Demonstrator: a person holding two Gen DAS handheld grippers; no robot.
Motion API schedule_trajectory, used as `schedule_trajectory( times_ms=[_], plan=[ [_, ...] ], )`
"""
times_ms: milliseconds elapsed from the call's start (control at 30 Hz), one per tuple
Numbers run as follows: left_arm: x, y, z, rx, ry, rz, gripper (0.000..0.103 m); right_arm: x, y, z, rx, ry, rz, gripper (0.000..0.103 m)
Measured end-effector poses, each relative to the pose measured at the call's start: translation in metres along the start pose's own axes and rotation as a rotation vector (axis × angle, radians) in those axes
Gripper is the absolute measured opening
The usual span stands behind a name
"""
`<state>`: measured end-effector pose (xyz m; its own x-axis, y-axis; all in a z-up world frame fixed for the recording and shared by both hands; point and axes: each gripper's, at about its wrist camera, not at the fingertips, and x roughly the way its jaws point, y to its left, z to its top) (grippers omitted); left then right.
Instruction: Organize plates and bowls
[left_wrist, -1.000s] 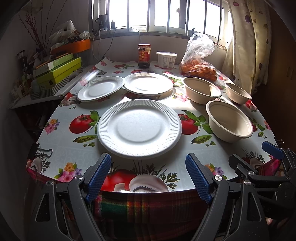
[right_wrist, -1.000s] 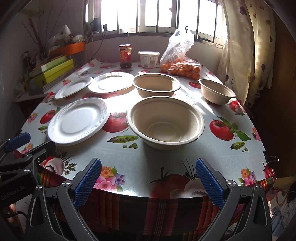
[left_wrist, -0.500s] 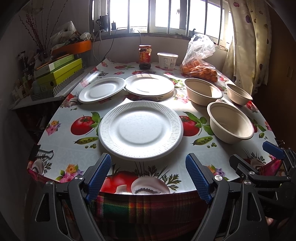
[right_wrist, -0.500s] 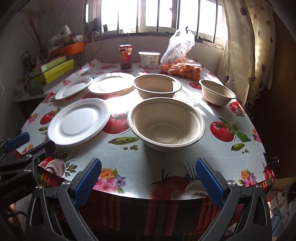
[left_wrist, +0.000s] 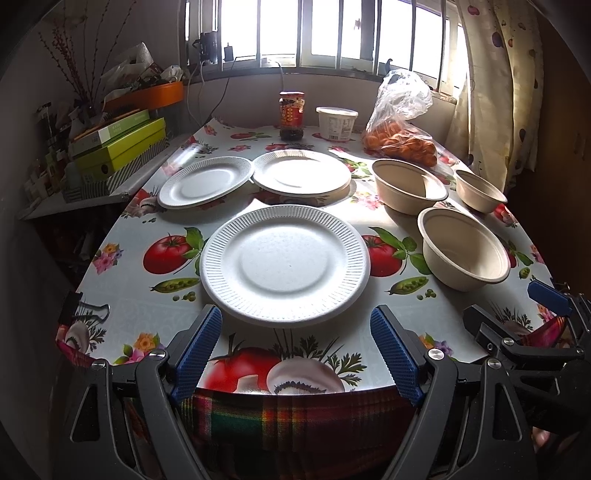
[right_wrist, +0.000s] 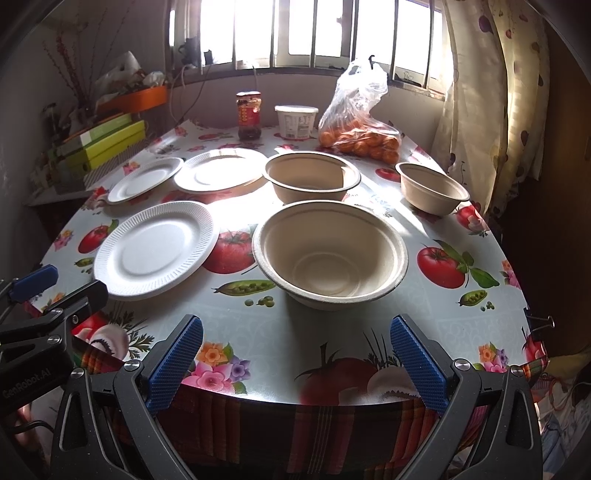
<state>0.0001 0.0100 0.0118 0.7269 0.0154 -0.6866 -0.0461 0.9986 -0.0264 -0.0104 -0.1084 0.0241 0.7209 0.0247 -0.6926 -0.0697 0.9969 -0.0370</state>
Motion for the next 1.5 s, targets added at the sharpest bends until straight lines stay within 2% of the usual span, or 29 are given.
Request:
schedule_trajectory(
  times_ms=[267,467,600,833,967,1133,1233,1300,1367,1500],
  plan=[
    [0.005,0.005,0.005,-0.006,0.002,-0.008,0.083,0.001,0.000,0.006,-0.004,-0.006,0.003,0.103],
    [0.009,0.022,0.014,-0.046,0.009,-0.019,0.083,0.002,0.004,0.025,-0.014,-0.035,0.061,0.103],
    [0.011,0.039,0.025,-0.076,0.019,-0.026,0.083,0.003,0.010,0.046,-0.026,-0.042,0.125,0.103],
    [0.014,0.078,0.056,-0.108,-0.006,0.018,0.083,0.011,0.017,0.095,-0.040,-0.055,0.199,0.102],
    [0.026,0.106,0.074,-0.182,0.037,-0.012,0.083,0.025,0.027,0.120,-0.069,-0.030,0.230,0.095],
    [0.034,0.132,0.090,-0.206,0.031,0.048,0.083,0.045,0.041,0.150,-0.109,0.001,0.267,0.093],
    [0.042,0.149,0.100,-0.246,0.041,0.065,0.083,0.055,0.053,0.165,-0.143,0.009,0.299,0.088],
    [0.045,0.160,0.106,-0.275,0.039,0.068,0.083,0.065,0.061,0.178,-0.164,0.029,0.338,0.078],
    [0.046,0.169,0.112,-0.297,0.031,0.072,0.083,0.075,0.069,0.192,-0.193,0.050,0.368,0.073],
    [0.050,0.184,0.126,-0.323,0.009,0.093,0.079,0.090,0.089,0.220,-0.242,0.060,0.433,0.072]
  ],
)
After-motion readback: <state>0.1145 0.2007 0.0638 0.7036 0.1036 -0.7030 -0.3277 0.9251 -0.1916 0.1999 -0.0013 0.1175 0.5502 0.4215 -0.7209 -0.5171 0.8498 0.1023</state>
